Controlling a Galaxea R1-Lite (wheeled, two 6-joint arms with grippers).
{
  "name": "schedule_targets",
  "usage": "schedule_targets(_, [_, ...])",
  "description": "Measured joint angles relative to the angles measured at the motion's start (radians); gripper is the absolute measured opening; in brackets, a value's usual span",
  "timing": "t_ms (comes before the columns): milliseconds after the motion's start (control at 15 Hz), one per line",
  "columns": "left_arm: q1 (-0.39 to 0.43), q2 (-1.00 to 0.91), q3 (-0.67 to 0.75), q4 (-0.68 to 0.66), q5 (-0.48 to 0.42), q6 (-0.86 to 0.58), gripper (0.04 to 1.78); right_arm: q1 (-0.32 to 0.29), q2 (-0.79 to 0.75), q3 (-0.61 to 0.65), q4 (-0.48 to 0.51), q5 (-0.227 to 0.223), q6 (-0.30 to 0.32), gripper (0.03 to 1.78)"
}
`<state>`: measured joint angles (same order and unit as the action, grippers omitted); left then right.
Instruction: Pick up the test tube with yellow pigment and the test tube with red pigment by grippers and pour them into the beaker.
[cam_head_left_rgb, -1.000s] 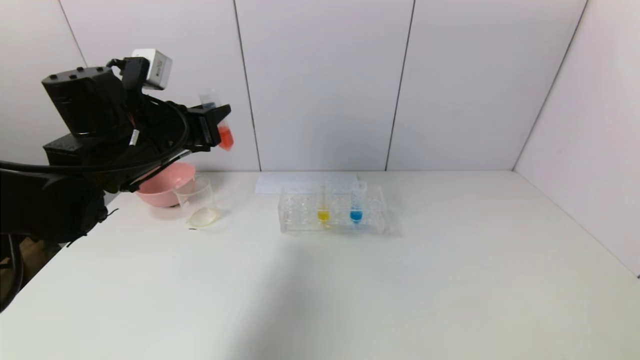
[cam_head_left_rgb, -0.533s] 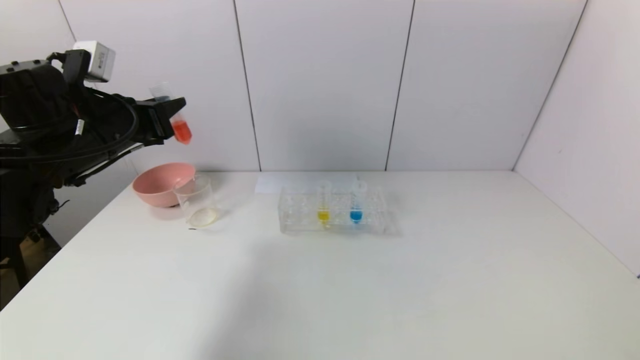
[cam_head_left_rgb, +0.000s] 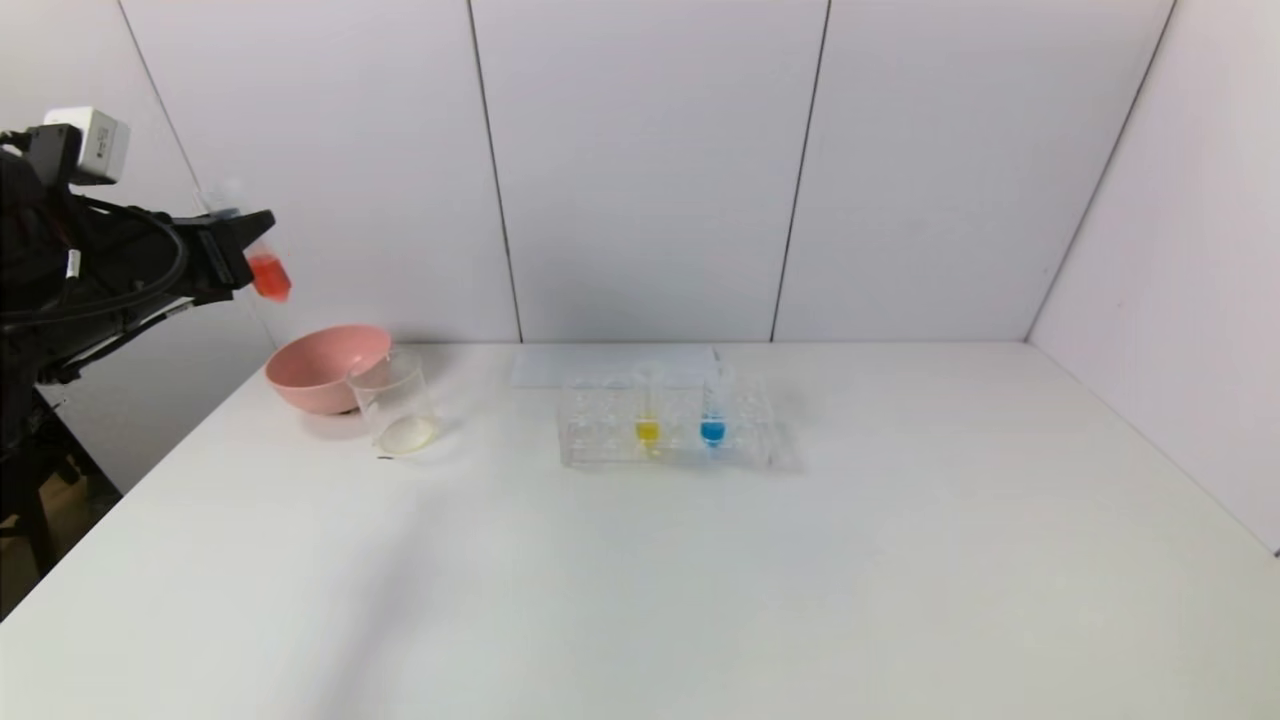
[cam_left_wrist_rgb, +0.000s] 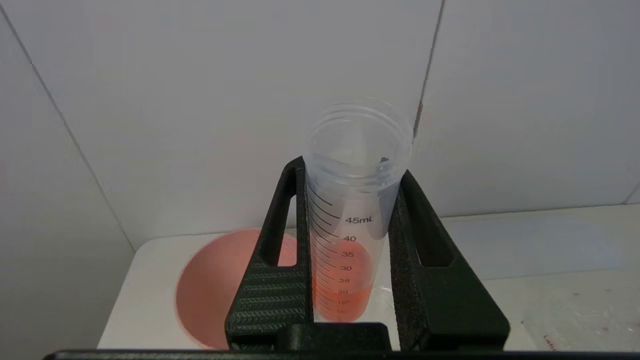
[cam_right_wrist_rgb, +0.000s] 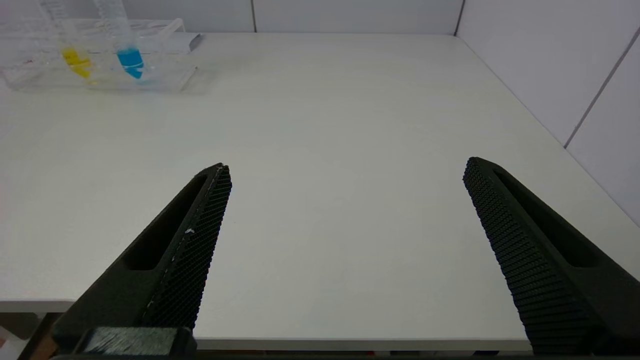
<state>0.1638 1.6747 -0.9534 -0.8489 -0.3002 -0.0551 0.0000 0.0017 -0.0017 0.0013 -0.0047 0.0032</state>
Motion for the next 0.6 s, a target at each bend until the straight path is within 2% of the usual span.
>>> schedule_targets(600, [0.108, 0.079, 0.017, -0.014, -0.009, 0.020, 0.45, 0.000, 0.000, 0.000, 0.000, 0.000, 0.000, 1.70])
